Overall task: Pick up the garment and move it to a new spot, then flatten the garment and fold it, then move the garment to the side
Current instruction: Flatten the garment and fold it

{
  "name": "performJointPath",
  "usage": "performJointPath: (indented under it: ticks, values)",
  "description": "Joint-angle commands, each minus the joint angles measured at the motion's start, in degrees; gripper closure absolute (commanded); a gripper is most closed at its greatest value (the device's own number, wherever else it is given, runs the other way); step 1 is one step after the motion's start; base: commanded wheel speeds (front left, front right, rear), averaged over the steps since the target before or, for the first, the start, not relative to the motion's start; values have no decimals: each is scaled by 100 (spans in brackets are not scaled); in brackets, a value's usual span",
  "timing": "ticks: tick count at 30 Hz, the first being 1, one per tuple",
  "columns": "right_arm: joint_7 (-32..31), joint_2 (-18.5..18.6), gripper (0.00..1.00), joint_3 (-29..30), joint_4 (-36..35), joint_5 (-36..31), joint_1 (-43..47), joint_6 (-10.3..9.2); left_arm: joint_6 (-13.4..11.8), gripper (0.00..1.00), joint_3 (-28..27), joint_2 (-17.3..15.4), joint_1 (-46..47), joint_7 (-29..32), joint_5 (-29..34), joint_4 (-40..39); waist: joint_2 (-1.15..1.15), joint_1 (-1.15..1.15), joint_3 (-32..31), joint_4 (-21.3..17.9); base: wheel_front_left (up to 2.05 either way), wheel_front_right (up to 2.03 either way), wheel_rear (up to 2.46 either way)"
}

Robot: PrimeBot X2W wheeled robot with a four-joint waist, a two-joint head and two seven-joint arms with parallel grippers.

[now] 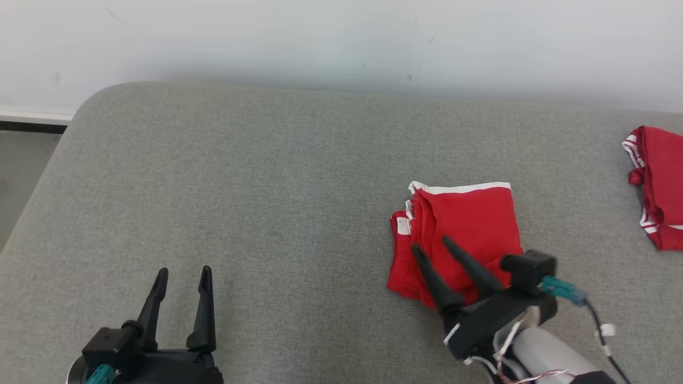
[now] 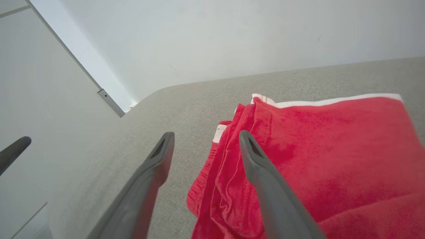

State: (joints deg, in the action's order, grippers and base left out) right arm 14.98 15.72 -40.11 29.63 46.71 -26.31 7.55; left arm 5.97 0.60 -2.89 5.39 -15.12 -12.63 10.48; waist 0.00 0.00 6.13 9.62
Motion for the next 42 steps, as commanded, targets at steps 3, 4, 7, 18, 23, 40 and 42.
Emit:
performJointPath:
  ticks: [3,4,7,18,23,40,42]
  values:
    - [23,136,0,462,-317,-152,225,-16,-23,0,-21,-1,-30,0,26,5,0,0,-69,-54,0,0,0]
    - [24,176,0,653,-409,-207,284,-16,-21,0,-32,0,-42,0,30,3,0,0,-80,-64,0,0,0]
    - [23,286,0,1216,-519,-341,490,-16,-12,0,-26,0,-47,0,37,-16,0,0,-88,-69,0,0,0]
    - [17,341,100,2191,235,-1008,388,-16,14,0,86,0,92,0,85,-7,0,0,71,82,0,0,0]
    - [18,223,100,2077,840,-1278,93,-16,30,0,154,0,166,0,45,32,0,0,144,219,0,0,0]
    - [17,-857,100,1984,1869,-2211,-522,-16,-30,0,315,0,336,0,-72,58,0,0,359,532,0,0,0]
    - [17,-1009,100,1894,1779,-2298,-419,-16,-42,0,332,0,325,0,-79,59,0,0,356,531,0,0,0]
